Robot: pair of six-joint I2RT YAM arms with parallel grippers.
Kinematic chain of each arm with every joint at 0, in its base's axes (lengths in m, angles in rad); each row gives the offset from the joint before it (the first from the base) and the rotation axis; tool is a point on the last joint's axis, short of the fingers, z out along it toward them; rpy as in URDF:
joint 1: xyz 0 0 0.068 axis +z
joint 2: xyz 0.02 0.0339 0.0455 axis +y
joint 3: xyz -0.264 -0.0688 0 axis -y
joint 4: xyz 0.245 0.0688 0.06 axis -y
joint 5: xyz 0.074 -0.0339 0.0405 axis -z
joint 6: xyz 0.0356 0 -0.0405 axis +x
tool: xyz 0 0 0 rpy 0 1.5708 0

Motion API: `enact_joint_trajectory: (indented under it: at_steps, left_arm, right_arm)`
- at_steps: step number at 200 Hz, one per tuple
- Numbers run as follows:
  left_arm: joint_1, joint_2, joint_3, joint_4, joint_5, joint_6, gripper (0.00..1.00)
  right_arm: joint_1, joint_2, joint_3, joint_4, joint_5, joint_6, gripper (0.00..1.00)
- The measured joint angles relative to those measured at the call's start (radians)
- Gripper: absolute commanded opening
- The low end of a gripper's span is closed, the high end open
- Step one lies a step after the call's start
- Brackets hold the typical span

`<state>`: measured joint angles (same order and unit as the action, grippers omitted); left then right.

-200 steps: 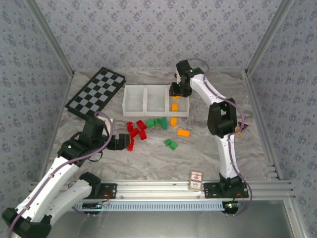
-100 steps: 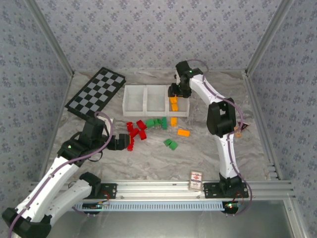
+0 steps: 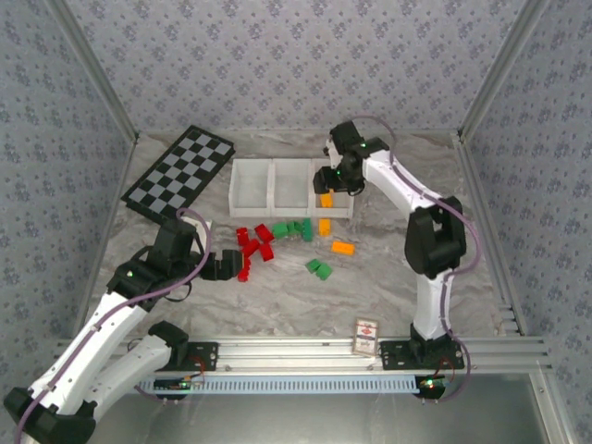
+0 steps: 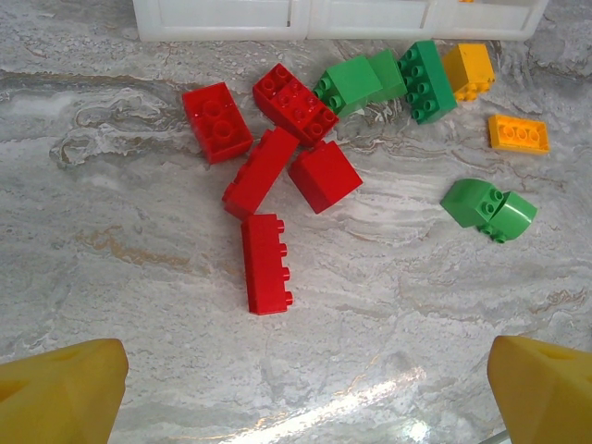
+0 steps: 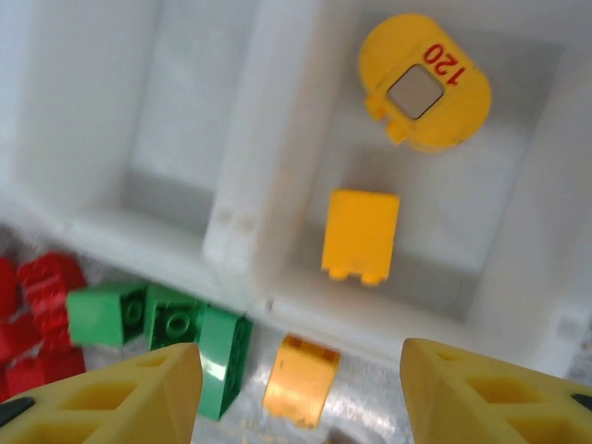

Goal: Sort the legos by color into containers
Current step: Pick up the lego from the center of the table.

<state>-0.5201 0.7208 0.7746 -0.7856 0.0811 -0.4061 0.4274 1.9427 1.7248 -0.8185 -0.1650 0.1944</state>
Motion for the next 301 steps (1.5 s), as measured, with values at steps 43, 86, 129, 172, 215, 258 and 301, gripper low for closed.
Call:
enact_joint_trajectory:
  at_steps: [43, 86, 129, 172, 215, 258, 301]
  left_arm:
    - [0.0, 0.0, 0.0, 0.0, 0.0, 0.0, 1.0]
    - [0.0, 0.0, 0.0, 0.0, 0.0, 0.0, 1.0]
    - [0.0, 0.0, 0.0, 0.0, 0.0, 0.0, 1.0]
    - [0.0, -0.002, -0.002, 0.001, 0.0, 0.0, 1.0]
    - [-0.006, -0.015, -0.008, 0.003, 0.001, 0.0, 1.0]
    - [-0.006, -0.015, -0.01, 0.003, 0.001, 0.0, 1.0]
    - [-0.006, -0.015, -0.011, 0.003, 0.0, 0.0, 1.0]
  right_arm:
    - [0.047, -0.275, -0.317, 0.043, 0.026, -0.185, 0.66]
    - [0.056, -0.507, -0.62, 0.082, 0.006, -0.455, 0.84]
    - [0.069, -0.575, -0.737, 0.125, -0.004, -0.655, 0.87]
    - [0.079, -0.481, -0.741, 0.185, 0.013, -0.792, 0.88]
    - [0.102, -0.395, -0.742, 0.254, 0.02, -0.894, 0.87]
    - [0.101, -0.335, -0.739, 0.27, 0.031, -0.953, 0.85]
    - [0.093, -0.286, -0.736, 0.29, 0.038, -0.972, 0.82]
